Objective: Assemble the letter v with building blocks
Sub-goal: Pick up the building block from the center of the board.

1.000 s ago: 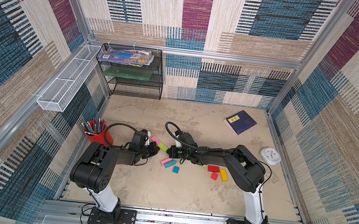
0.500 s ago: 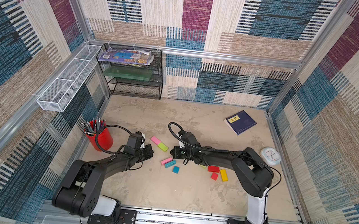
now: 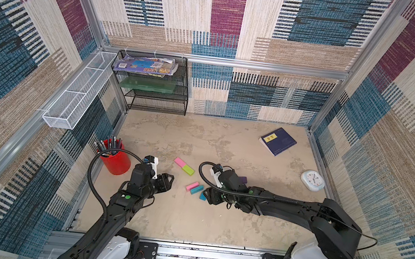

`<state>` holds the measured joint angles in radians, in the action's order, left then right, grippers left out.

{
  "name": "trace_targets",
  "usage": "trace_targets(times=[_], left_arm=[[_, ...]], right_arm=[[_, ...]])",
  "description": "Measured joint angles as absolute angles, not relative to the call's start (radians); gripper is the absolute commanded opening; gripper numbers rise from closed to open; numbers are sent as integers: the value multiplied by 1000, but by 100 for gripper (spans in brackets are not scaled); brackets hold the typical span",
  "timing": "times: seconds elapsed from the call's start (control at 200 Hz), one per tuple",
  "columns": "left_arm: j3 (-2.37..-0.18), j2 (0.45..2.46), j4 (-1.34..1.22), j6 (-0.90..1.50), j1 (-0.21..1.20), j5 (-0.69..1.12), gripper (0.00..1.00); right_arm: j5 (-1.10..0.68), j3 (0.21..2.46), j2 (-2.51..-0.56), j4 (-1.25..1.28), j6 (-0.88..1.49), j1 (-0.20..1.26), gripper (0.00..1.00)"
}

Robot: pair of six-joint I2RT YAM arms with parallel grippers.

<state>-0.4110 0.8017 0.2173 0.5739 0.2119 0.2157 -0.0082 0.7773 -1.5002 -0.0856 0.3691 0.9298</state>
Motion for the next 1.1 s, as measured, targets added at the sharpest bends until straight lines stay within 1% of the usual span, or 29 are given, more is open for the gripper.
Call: trace_targets(times=[0.065, 0.28, 0.441, 0.766, 1.102], left_arm=[[-407, 794, 239, 574, 212, 216, 60], [-383, 780, 250, 580, 212, 243, 64], [-356, 770, 242, 601, 212, 268, 64], [-342, 774, 205, 634, 212, 303, 59], [-355, 858, 144, 628, 212, 387, 57]], right_arm=[[-17, 749, -1476, -73, 356, 931, 85], [-27, 726, -1469, -42, 299, 955, 88], [-27, 733, -1512, -19, 252, 966, 85], [-41, 791, -1628, 9, 197, 966, 83], [-76, 812, -1715, 31, 171, 962, 79]])
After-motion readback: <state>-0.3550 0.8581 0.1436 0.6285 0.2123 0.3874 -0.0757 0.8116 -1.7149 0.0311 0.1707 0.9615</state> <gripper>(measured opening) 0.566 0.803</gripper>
